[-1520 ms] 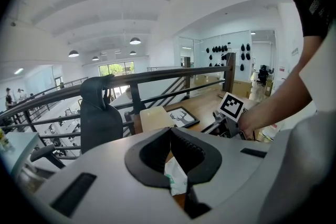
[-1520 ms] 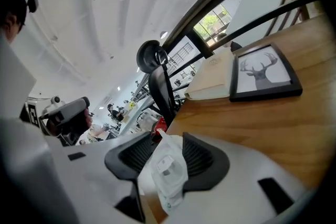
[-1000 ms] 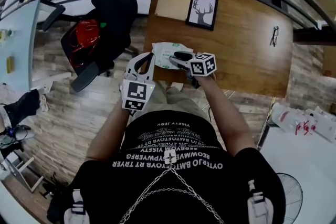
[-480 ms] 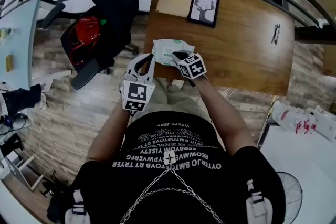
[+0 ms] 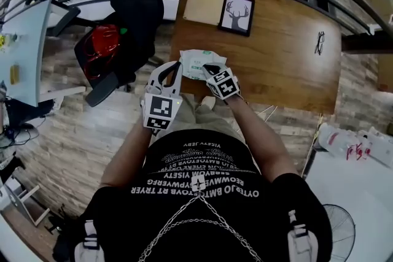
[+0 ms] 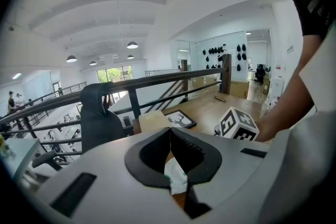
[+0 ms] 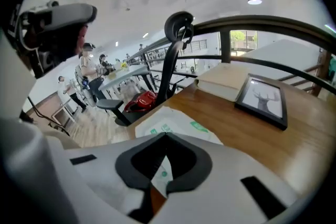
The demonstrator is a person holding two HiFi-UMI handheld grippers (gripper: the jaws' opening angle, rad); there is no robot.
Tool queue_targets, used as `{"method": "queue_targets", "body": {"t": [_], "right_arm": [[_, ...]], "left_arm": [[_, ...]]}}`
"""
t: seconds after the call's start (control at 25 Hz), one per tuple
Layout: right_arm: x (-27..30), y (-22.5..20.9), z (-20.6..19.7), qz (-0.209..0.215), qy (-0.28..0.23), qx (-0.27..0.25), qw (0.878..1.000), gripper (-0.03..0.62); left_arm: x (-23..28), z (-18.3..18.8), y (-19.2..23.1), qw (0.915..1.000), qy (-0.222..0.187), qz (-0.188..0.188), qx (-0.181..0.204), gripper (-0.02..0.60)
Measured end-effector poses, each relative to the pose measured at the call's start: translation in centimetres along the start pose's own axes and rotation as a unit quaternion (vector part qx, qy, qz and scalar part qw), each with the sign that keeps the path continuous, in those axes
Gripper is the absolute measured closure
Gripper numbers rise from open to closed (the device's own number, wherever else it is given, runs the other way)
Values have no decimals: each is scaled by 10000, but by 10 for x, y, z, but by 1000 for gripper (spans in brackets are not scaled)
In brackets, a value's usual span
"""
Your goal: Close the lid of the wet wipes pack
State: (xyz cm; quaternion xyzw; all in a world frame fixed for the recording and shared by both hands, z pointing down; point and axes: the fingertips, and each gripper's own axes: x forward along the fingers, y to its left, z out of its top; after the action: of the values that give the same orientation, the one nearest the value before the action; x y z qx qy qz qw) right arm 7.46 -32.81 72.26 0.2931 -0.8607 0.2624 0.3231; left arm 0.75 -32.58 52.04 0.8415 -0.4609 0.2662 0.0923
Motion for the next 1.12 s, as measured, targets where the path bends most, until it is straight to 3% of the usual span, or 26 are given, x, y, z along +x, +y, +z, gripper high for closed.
{"method": "queue_targets", "body": {"t": [0.16, 0.44, 0.84, 0.96, 1.12], "right_arm": [[-46, 3, 27, -34, -654, 154, 9977, 579], [-140, 4, 83, -457, -1375, -175, 9893, 580], [-295, 14, 175, -1028, -2739, -630, 9542, 580], [-317, 17, 184, -1226, -2883, -792, 9463, 580], [-321, 18, 182, -1220, -2896, -733, 9465, 580]], "left_arm": [[-11, 24, 9, 9996, -222, 158, 72, 554], [-44, 73, 19, 9960, -824, 322, 109, 554], [-99, 152, 18, 9837, -1698, 524, 257, 554], [-111, 167, 17, 9808, -1845, 543, 319, 554], [-112, 172, 16, 9814, -1813, 506, 387, 554]]}}
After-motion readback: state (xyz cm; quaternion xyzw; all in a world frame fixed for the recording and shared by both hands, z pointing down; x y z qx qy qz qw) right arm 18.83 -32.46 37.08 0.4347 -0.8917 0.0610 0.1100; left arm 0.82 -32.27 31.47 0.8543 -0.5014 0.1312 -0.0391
